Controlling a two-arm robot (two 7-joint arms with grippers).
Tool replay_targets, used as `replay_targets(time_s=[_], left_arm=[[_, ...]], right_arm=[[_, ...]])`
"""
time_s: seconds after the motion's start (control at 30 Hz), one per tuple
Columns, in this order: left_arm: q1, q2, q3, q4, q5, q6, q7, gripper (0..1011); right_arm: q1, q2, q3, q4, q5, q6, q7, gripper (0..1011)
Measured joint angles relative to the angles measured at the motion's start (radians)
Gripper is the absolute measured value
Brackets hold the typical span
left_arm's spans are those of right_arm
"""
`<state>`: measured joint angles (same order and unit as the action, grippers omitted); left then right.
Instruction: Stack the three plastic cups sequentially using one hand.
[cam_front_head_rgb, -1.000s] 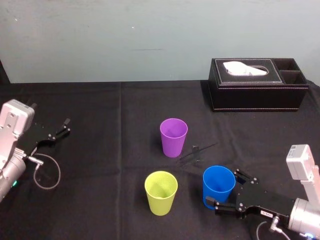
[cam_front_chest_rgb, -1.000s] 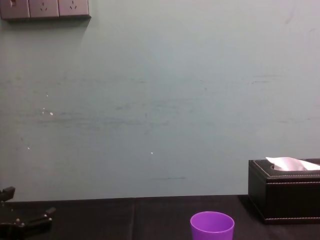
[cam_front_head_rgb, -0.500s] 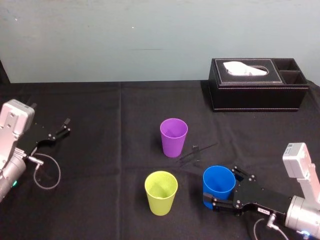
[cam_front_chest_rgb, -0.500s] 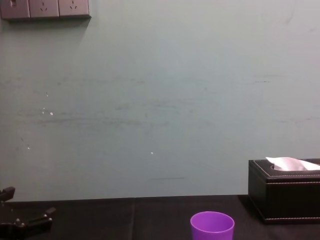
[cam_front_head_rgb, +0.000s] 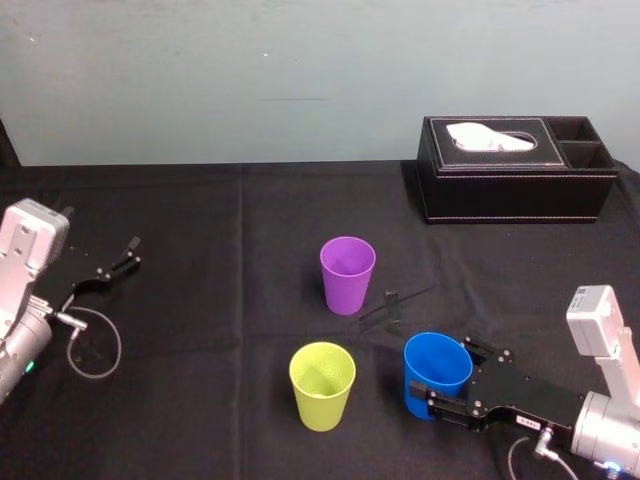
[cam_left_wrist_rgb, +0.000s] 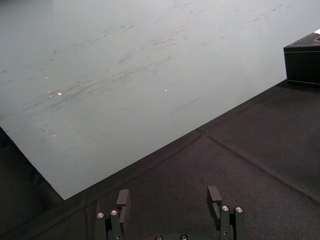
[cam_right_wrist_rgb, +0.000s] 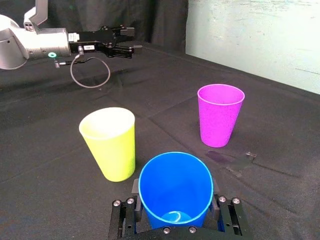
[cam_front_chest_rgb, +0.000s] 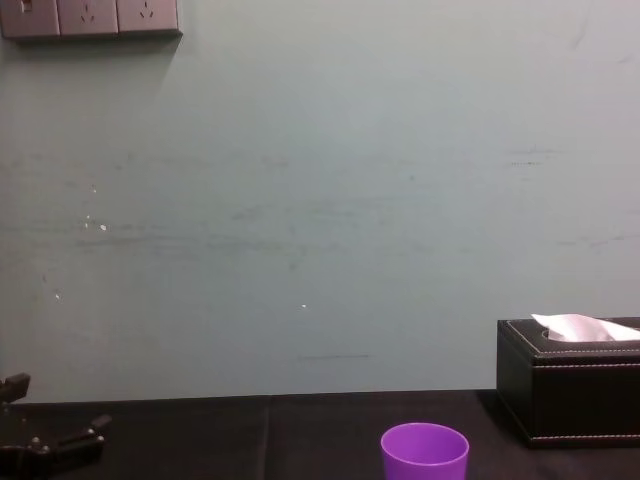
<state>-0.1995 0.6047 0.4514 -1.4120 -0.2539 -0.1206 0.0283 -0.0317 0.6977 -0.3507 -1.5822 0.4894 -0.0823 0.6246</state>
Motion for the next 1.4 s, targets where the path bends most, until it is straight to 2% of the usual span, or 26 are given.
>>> replay_targets(time_s=[0.6, 0.8, 1.07, 1.23, 1.4], left_arm=[[0.0, 0.0, 0.0, 0.0, 0.0, 0.0, 0.0, 1010], [0.0, 0.0, 0.0, 0.0, 0.0, 0.0, 0.0, 1010], [0.0, 0.0, 0.0, 0.0, 0.0, 0.0, 0.0, 1010], [0.0, 0.0, 0.0, 0.0, 0.0, 0.0, 0.0, 1010], [0.0, 0.0, 0.0, 0.0, 0.0, 0.0, 0.0, 1010]], right_arm=[[-0.005, 0.0, 0.006, -0.008, -0.001, 0.005, -0.012, 734], [-0.015, 0.007, 0.027, -0.053, -0.003, 0.048, -0.048, 733], [-0.022, 0.036, 0.072, -0.138, 0.046, 0.121, -0.064, 734], [0.004, 0.056, 0.1, -0.198, 0.09, 0.173, -0.076, 734], [0.05, 0.056, 0.097, -0.216, 0.106, 0.206, -0.09, 733]])
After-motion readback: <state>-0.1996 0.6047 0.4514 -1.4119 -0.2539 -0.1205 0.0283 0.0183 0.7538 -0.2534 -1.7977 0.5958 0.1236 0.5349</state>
